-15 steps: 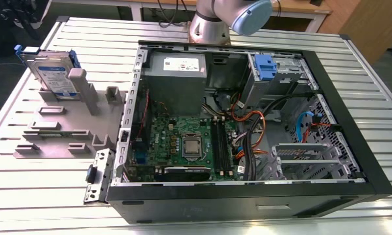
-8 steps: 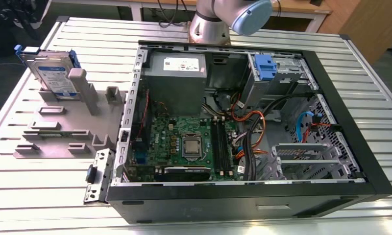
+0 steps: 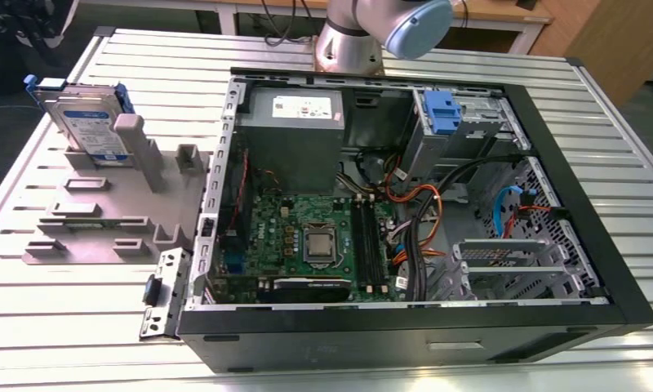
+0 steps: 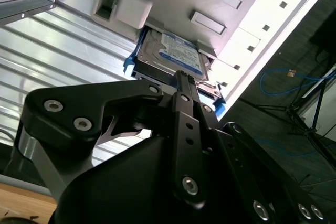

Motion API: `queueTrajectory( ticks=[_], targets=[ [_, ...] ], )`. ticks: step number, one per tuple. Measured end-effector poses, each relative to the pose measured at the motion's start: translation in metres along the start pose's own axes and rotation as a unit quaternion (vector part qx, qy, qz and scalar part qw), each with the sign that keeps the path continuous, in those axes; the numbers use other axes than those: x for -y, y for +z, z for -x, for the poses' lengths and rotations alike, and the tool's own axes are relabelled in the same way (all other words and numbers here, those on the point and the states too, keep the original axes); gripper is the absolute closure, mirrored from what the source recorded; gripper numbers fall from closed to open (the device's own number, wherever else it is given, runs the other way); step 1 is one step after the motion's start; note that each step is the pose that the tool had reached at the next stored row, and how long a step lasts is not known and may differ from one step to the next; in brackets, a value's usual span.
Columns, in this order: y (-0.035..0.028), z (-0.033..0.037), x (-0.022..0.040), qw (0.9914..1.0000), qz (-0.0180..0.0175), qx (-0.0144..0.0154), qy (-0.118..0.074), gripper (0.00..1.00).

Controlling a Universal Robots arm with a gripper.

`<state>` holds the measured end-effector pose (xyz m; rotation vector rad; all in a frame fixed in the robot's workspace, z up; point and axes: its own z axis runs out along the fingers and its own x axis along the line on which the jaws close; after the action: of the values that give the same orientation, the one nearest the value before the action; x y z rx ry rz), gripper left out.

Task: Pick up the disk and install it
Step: 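Reach for the disk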

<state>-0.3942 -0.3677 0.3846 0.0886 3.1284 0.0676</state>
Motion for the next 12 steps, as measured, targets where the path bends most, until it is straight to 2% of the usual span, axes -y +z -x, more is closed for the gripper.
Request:
queueTrajectory(
  ticks=[3, 7, 12],
  targets=[
    [0.0001, -0.0031, 0.0000, 1.00000, 0.0000, 0.0001, 0.000, 0.89],
    [0.0005, -0.0109, -0.0004, 1.00000, 0.0000, 0.0000, 0.000, 0.89],
    [0.0016, -0.0186, -0.0066, 1.00000, 0.0000, -0.0007, 0.000, 0.89]
  ],
)
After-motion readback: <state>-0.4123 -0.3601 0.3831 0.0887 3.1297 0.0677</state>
